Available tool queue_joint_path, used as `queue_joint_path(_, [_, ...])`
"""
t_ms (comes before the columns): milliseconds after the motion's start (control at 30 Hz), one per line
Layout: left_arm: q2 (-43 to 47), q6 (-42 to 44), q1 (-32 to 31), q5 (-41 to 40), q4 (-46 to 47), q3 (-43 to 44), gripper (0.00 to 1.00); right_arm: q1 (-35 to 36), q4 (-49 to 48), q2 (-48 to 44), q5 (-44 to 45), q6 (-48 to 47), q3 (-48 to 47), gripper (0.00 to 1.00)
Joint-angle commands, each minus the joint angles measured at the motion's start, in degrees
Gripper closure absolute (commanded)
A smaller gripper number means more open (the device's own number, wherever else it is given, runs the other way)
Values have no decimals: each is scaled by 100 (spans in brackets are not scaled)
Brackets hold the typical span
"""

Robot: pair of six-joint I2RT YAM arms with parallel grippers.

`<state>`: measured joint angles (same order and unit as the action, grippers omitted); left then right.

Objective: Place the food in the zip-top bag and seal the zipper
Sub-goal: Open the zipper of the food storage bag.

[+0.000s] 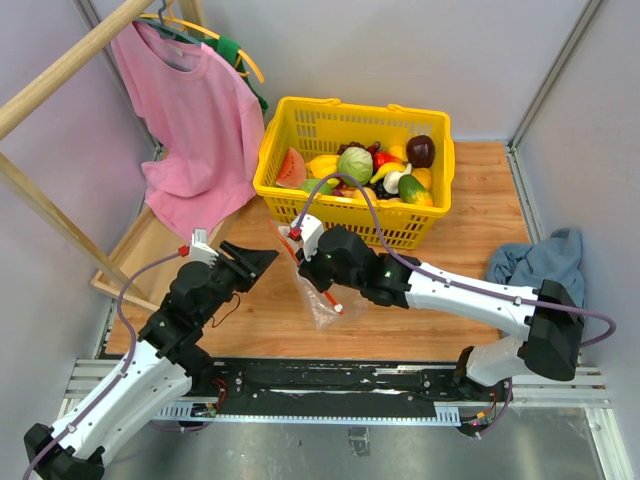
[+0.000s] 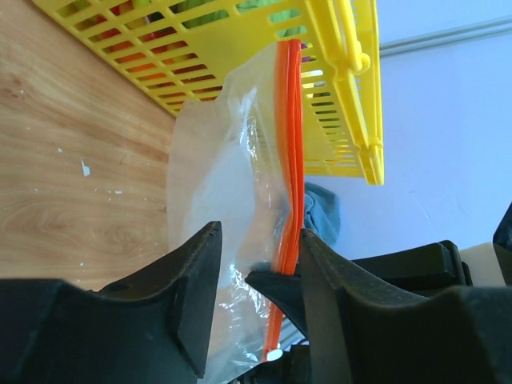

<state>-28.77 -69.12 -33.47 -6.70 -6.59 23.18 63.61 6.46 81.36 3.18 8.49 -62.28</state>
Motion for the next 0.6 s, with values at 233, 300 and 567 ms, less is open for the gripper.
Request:
queue_joint_path(233, [-263,226,-50,-24,236,272,45,-60,-118,-182,-231,-71,154,99])
queue_joint_path(300, [-387,246,-46,-28,309,332,45,-55,-135,-182,-288,-75,172,99])
queue_joint_path(567, [-609,286,-47,-197,461,408,44,-59,-191,-207,-409,-110,216,99])
